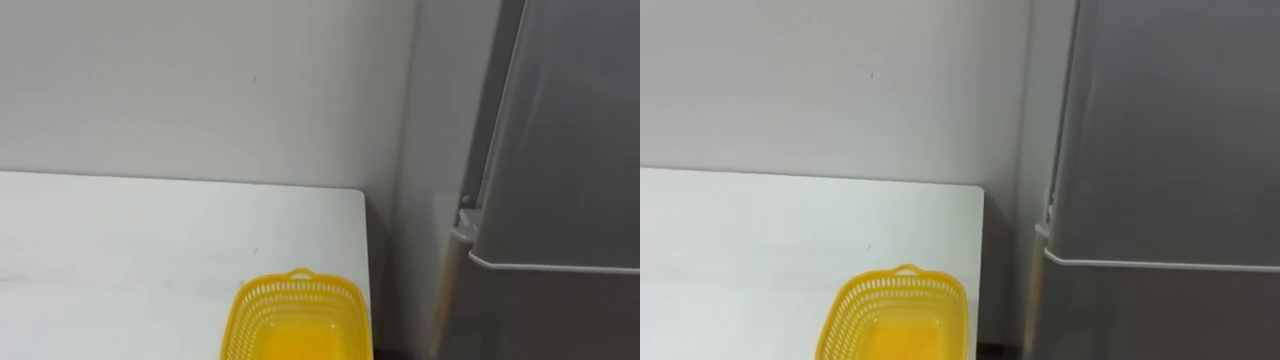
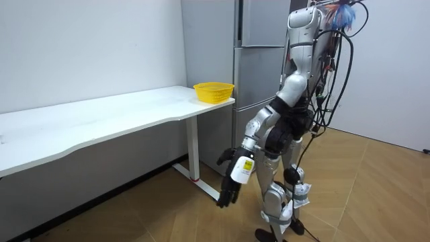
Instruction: Retrieve from the upper fridge
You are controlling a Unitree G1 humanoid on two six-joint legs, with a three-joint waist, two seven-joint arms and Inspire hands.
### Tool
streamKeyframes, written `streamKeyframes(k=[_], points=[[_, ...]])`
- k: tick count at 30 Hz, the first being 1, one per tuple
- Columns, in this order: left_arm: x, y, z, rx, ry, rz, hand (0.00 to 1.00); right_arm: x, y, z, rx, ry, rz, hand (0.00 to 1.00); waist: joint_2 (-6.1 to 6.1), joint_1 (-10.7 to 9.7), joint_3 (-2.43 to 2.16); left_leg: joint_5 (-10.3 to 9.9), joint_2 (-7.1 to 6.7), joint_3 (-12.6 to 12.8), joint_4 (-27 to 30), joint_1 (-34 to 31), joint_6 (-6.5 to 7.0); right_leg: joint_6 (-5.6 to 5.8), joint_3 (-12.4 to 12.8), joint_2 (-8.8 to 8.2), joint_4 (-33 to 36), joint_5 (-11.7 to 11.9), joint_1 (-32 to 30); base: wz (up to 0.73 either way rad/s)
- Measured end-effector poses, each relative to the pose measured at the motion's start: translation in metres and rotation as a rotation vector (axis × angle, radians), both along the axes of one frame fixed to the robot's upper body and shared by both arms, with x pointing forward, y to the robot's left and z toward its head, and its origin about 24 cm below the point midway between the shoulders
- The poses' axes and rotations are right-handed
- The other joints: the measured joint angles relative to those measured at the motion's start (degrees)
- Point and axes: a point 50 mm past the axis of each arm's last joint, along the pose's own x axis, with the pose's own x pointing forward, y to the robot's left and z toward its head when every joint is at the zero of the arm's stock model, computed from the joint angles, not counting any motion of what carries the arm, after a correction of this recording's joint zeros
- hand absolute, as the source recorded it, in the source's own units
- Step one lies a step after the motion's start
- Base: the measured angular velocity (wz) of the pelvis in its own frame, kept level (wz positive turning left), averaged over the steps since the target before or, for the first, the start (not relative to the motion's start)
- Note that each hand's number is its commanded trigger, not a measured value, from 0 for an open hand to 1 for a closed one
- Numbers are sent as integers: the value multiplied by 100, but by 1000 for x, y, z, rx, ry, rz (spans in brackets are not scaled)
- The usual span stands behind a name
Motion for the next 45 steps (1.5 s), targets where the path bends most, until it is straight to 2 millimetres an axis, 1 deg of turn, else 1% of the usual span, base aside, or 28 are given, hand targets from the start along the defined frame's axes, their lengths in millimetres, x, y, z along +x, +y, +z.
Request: streamKeyframes(k=[2,4,5,6,7,8,10,11,13,14,16,19,22,25,26,28,30,31,33,34,35,37,38,39,40,42,43,45], points=[[7,7,13,44,-40,41,0,-1,-1,0,-13,1,31,0,30,26,-17,0,3,0,1,31,0,0,7,2,9,0,-12,-2],[23,17,37,116,-121,83,0,-5,-4,2,-29,-11,28,0,43,102,-20,0,2,-1,-20,57,0,0,-10,1,15,1,-11,0],[25,19,44,141,-137,90,0,-6,-5,2,-34,-9,27,0,51,109,-19,0,2,0,-37,73,0,0,-10,1,19,1,-5,-5],[30,24,58,203,-167,94,0,-9,-6,2,-43,-3,21,0,59,152,-24,0,-1,3,-66,101,0,0,15,3,37,0,-4,-10],[36,28,75,275,-201,95,0,-11,-7,2,-46,-1,18,0,66,151,-25,0,2,5,-62,113,0,0,34,10,49,1,-5,-8],[38,31,84,314,-214,94,0,-11,-7,2,-48,1,18,0,66,145,-25,0,2,3,-59,111,0,0,42,11,49,1,-2,-3],[49,39,125,483,-288,82,0,-13,-8,1,-62,11,24,0,67,133,-25,0,-4,-8,-53,87,1,0,101,47,39,1,3,0],[52,40,136,530,-311,75,0,-14,-8,1,-62,12,23,0,69,133,-24,-1,-9,-23,-51,83,1,0,101,47,35,1,5,0],[59,37,172,714,-366,23,0,-16,-11,2,-69,17,11,0,106,93,-13,-7,-27,-72,-48,73,11,3,57,39,17,2,48,2],[60,35,180,759,-380,10,0,-18,-12,2,-70,23,10,0,116,87,-11,-10,-29,-79,-47,66,16,3,51,36,16,2,32,0],[63,24,212,930,-439,-38,0,-19,-13,2,-74,27,12,0,128,39,-12,-10,-36,-103,-34,10,19,4,35,30,13,3,-16,4],[64,15,236,1063,-490,-87,0,-19,-13,2,-81,28,10,0,149,-81,-11,0,-50,-171,-17,-6,27,5,9,25,2,1,-3,11],[66,7,249,1102,-558,-121,0,-20,-14,2,-86,32,17,0,163,-168,2,3,-52,-183,-6,-3,26,6,0,20,-3,1,4,1],[74,-10,264,1149,-656,-238,0,-24,-17,2,-92,39,22,0,167,-302,15,3,-62,-204,2,-33,27,15,-11,-13,-6,-5,0,3],[75,-13,267,1156,-678,-259,0,-25,-17,2,-95,44,27,0,166,-327,15,2,-64,-204,2,-37,28,17,-9,-14,-6,-6,2,0],[80,-23,278,1182,-756,-333,0,-30,-20,2,-106,74,48,0,179,-396,22,2,-66,-188,-4,-23,29,23,11,-14,-4,-10,4,-4],[85,-29,283,1167,-820,-383,0,-39,-21,1,-108,110,53,0,194,-465,37,2,-66,-192,-3,-28,29,27,7,-19,-7,-13,-9,2],[90,-34,283,1141,-857,-425,0,-43,-20,0,-101,143,62,0,188,-514,36,4,-67,-197,-3,-24,33,31,6,-20,-8,-16,-4,3],[99,-44,284,1092,-923,-518,0,-49,-19,-1,-90,183,81,0,204,-545,52,9,-67,-193,-8,-27,36,31,12,-22,6,-17,-17,0],[101,-47,285,1081,-945,-550,0,-50,-19,-1,-84,194,94,0,210,-582,51,12,-66,-188,-8,-23,38,31,16,-22,10,-17,-25,-3],[107,-55,288,1063,-984,-614,0,-52,-18,-1,-72,215,115,0,209,-647,57,23,-65,-178,-9,-26,40,31,26,-26,25,-17,-72,-7],[117,-75,293,1051,-1059,-747,0,-50,-18,-1,-80,237,192,0,207,-713,55,32,-58,-102,-8,-76,46,30,113,-39,122,-25,-160,-18],[119,-81,294,1047,-1078,-786,0,-50,-18,-1,-81,242,213,0,200,-713,56,34,-58,-68,-8,-101,49,30,153,-39,131,-25,-189,-25],[123,-91,295,1038,-1111,-865,0,-47,-18,-1,-84,246,238,0,199,-748,57,39,-60,-33,-7,-128,57,30,189,-47,157,-25,-225,-16],[127,-101,295,1020,-1131,-947,0,-42,-18,-1,-83,249,252,0,167,-813,70,42,-67,-15,-10,-128,62,44,203,-61,194,-42,-249,-13],[132,-113,293,997,-1150,-1058,0,-39,-17,-1,-87,253,263,0,146,-839,57,43,-65,64,-10,-128,64,45,291,-61,204,-47,-296,-15],[134,-119,293,985,-1161,-1115,0,-38,-17,-1,-90,258,273,0,126,-870,63,43,-63,84,-6,-146,65,46,305,-62,199,-47,-304,-14],[137,-127,294,973,-1179,-1186,0,-37,-16,-1,-89,264,291,0,95,-894,57,45,-62,104,-6,-154,68,46,310,-63,197,-47,-312,-2]])
